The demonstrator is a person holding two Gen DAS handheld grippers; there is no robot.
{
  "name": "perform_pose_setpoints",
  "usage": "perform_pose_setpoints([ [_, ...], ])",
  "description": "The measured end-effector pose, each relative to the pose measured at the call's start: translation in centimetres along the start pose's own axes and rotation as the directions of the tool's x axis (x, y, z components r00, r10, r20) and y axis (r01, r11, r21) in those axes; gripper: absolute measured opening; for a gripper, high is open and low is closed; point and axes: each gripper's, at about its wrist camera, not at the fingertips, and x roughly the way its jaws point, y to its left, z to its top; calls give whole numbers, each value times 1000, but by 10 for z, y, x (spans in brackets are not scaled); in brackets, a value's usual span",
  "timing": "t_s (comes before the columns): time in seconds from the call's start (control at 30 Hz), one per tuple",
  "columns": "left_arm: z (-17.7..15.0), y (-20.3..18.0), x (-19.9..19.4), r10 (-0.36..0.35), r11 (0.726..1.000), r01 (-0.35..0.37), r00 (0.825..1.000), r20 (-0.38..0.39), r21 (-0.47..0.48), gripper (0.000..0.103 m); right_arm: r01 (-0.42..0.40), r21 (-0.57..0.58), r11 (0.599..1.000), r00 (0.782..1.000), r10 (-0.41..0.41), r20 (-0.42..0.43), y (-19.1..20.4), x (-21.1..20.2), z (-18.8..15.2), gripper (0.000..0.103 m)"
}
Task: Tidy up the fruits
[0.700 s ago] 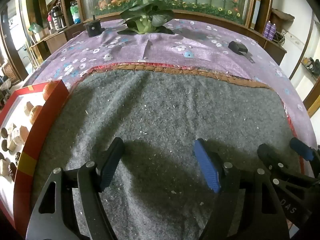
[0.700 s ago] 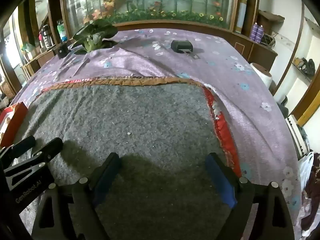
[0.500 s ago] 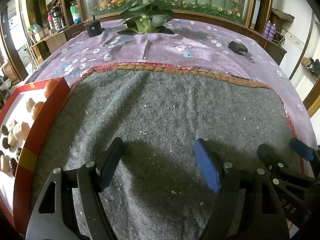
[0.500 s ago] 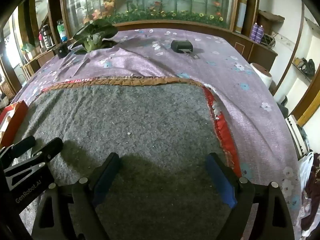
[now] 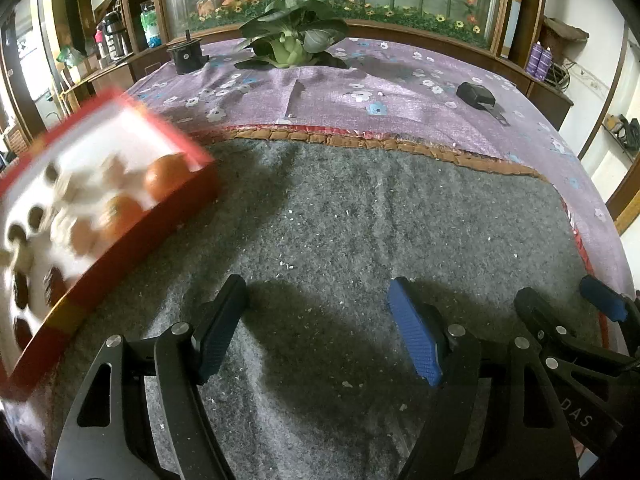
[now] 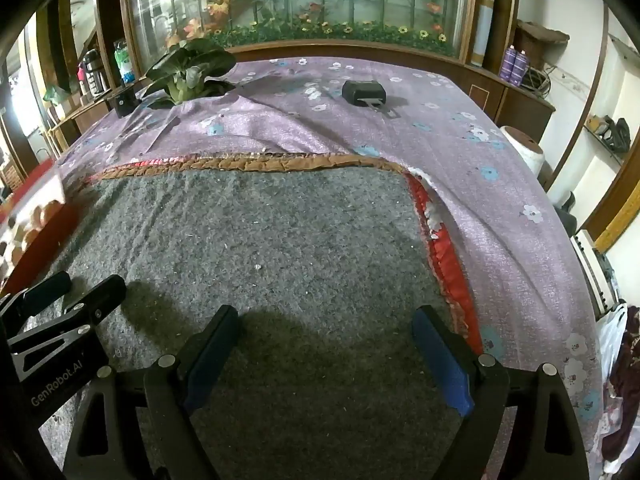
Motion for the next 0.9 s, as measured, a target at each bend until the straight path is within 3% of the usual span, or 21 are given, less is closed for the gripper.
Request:
perform_pose_setpoints([
  [0.9,0,0,0,0,1000,0,1000,0,0,75,1,2,1000,1000,-1,-1,-2,0,3,89],
])
